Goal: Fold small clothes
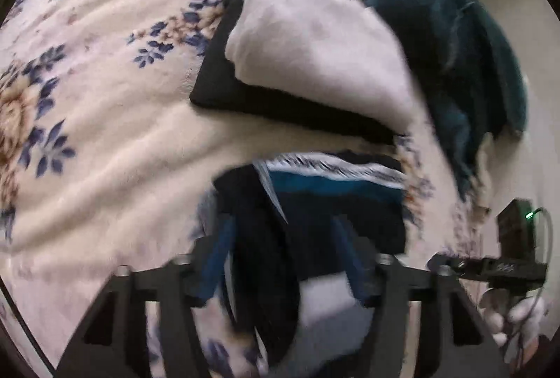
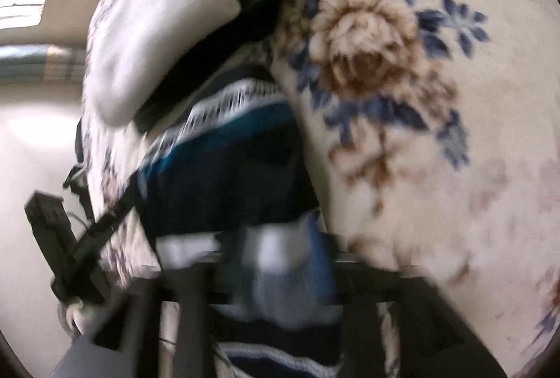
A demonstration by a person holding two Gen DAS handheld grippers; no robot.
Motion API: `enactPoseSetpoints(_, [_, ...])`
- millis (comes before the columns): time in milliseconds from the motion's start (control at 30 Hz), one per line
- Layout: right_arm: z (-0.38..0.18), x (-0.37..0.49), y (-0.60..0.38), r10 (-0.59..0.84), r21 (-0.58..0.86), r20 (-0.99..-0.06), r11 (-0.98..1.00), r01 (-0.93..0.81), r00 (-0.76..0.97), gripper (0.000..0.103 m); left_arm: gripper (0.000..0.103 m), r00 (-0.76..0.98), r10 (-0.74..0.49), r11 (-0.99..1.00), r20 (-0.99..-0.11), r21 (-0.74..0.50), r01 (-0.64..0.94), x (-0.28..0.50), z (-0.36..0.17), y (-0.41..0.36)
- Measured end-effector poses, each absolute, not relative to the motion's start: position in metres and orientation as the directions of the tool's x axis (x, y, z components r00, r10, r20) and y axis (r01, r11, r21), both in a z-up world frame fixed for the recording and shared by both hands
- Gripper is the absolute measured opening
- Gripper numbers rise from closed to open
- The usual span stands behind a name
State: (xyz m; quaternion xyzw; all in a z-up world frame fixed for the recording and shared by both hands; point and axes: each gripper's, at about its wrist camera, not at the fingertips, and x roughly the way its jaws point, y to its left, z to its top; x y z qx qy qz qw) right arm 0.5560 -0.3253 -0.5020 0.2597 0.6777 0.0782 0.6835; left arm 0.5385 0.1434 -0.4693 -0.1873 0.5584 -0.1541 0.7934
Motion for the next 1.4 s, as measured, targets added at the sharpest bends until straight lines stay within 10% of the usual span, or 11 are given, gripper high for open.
enactPoseSetpoints(533, [-0.586, 0.384, -0.291, 0.414, 0.339, -0.901, 0.86, 0.382, -0.133, 0.052, 0.06, 0.091, -0.437, 0.895, -0.895, -0.443, -0.049, 0.421, -0.531, 0.136])
enactPoseSetpoints(1000, [-0.525, 0.245, -0.283, 0.567, 0.473, -0.81, 0.783, 0.405, -0.15, 0.062, 0.077, -0.012, -0.436, 0.883, -0.9, -0.425, -0.199, 0.219, -0.502, 0.153])
enactPoseSetpoints(1400, [-0.622, 0.11, -0.269, 0.664, 0.502, -0.703, 0.717, 0.483, -0.255, 0.063, 0.078, -0.107, -0.387, 0.918, -0.916, -0.37, -0.145, 0.16, -0.569, 0.106])
